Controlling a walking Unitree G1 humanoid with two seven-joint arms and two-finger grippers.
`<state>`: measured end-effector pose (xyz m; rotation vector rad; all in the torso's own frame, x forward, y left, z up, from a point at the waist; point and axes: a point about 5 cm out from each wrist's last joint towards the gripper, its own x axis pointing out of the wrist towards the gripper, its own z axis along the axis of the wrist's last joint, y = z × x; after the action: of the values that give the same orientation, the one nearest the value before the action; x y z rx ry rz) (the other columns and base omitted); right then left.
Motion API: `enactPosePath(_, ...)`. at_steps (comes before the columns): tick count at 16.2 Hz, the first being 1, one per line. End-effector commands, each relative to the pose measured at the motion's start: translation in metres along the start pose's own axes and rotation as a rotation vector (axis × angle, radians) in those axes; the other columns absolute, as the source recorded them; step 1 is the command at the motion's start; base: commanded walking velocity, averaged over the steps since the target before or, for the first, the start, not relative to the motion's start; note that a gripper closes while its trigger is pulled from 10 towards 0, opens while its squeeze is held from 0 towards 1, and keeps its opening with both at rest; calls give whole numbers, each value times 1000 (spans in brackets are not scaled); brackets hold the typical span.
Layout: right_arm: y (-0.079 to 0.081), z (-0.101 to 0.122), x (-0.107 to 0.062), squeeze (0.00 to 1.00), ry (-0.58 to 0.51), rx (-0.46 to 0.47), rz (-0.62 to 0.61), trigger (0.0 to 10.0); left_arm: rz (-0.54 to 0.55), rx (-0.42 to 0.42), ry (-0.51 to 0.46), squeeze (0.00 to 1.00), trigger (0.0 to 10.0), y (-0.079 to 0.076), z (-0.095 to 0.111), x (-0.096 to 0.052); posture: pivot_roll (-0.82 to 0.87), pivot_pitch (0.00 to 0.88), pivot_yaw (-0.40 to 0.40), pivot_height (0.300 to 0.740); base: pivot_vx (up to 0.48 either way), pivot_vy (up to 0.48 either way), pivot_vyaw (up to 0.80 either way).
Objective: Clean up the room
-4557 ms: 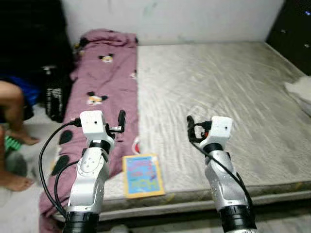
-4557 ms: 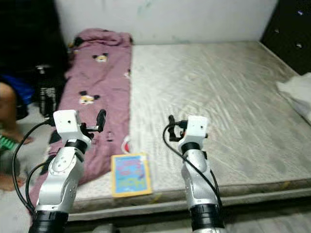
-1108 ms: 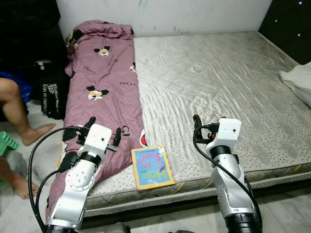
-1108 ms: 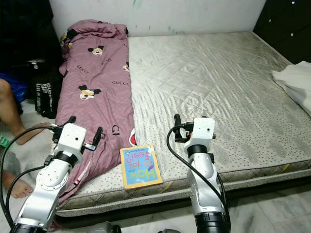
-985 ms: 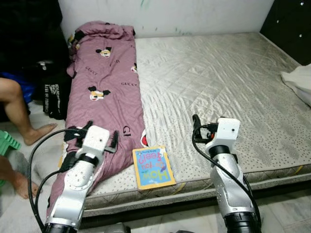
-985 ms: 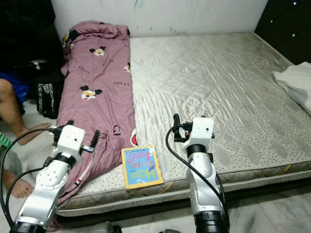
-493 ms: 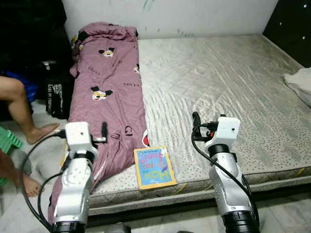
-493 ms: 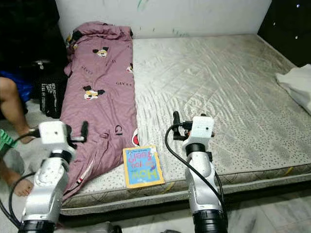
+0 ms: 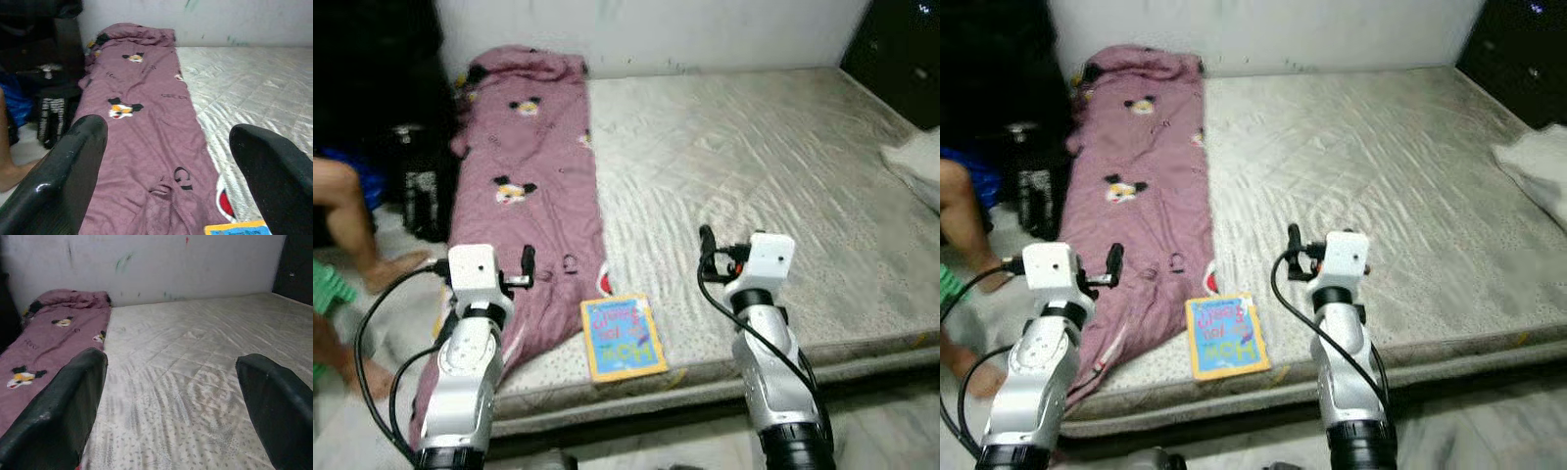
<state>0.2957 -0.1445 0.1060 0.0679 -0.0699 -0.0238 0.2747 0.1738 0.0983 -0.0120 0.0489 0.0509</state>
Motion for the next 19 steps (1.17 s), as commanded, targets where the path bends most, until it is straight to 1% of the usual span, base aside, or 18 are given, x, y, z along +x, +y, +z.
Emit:
enactPosePath(1,-2,-5,0,0,28,0,-10,10000,-24,5,-1,0,10000,-2,3,0,40,34,12,740,0,0,-800)
enactPosePath(3,-2,-4,0,0,27,-1,-7,10000,-24,5,0,0,10000,-2,3,0,40,35,10,740,0,0,-681)
enactPosePath(10,0,-5,-1,0,32,-22,10,10000,-18,3,13,0,10000,-2,2,-1,36,52,10,740,0,0,0)
enactPosePath(13,1,-5,-1,0,36,-26,16,10000,-19,2,16,0,10000,-3,1,-1,36,51,7,707,0,0,0)
enactPosePath(15,1,-6,-1,0,38,-26,21,10000,-13,7,19,0,10000,-3,1,-1,36,48,7,678,0,0,0)
enactPosePath(19,1,-6,-1,0,37,-25,27,10000,-13,7,22,0,10000,-3,0,0,34,43,5,637,0,0,0)
